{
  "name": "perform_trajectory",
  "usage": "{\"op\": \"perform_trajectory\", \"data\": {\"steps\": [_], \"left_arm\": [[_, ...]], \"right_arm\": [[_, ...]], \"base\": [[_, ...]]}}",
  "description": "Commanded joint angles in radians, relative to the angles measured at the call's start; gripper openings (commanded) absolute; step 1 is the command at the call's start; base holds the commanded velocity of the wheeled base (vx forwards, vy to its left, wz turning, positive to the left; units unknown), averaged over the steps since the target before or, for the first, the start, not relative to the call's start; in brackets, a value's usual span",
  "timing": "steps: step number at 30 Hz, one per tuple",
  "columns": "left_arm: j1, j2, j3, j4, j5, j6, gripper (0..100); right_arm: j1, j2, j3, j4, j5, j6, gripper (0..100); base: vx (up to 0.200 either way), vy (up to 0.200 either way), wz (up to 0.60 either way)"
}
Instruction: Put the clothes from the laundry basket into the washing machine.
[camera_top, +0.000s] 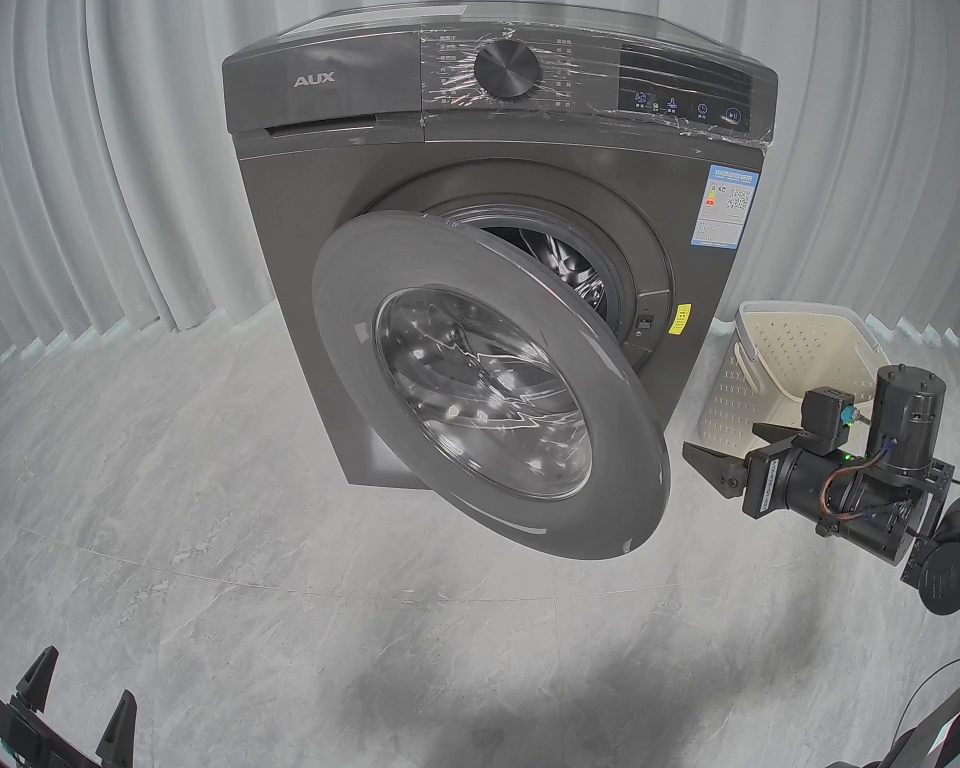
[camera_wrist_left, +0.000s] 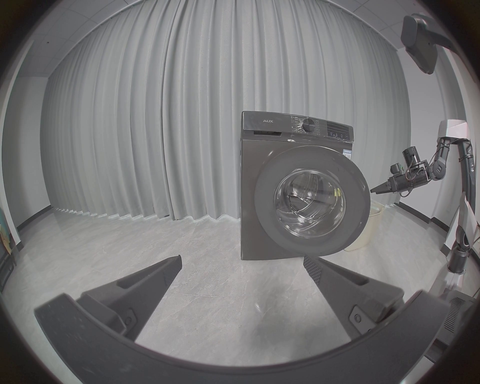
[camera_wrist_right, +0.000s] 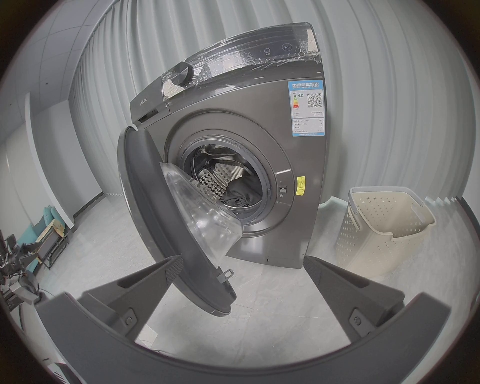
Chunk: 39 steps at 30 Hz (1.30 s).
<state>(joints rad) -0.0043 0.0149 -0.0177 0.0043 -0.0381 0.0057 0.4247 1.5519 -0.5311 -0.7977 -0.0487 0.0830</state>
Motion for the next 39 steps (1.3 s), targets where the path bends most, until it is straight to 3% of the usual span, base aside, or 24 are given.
{"op": "perform_trajectory", "data": {"steps": [1,7,9,14,21,26,33,37,39], "left_arm": [[0.000,-0.015,0.015,0.000,0.000,0.000,100],[0.000,-0.015,0.015,0.000,0.000,0.000,100],[0.000,-0.015,0.015,0.000,0.000,-0.001,100],[0.000,-0.015,0.015,0.000,0.000,0.000,100],[0.000,-0.015,0.015,0.000,0.000,-0.001,100],[0.000,-0.015,0.015,0.000,0.000,-0.001,100],[0.000,-0.015,0.015,0.000,0.000,0.000,100],[0.000,-0.013,0.015,0.000,-0.002,0.000,100],[0.000,-0.015,0.015,0.000,0.000,0.000,100]], "right_arm": [[-0.023,0.004,0.013,-0.003,-0.002,-0.002,100],[0.017,-0.036,0.080,0.003,0.030,-0.006,100],[0.063,-0.041,0.082,-0.003,0.047,-0.005,100],[0.085,-0.018,0.033,-0.002,0.050,-0.002,100],[0.071,0.140,-0.076,-0.044,0.029,0.004,100],[0.022,0.171,-0.121,-0.066,-0.039,-0.003,100],[-0.076,0.149,-0.106,-0.066,-0.045,-0.019,100],[-0.057,0.111,-0.037,-0.063,-0.043,-0.022,100],[-0.006,0.093,0.011,-0.064,-0.034,-0.023,100]], "base": [[0.000,0.000,0.00],[0.000,0.000,0.00],[0.000,0.000,0.00],[0.000,0.000,0.00],[0.000,0.000,0.00],[0.000,0.000,0.00],[0.000,0.000,0.00],[0.000,0.000,0.00],[0.000,0.000,0.00]]}}
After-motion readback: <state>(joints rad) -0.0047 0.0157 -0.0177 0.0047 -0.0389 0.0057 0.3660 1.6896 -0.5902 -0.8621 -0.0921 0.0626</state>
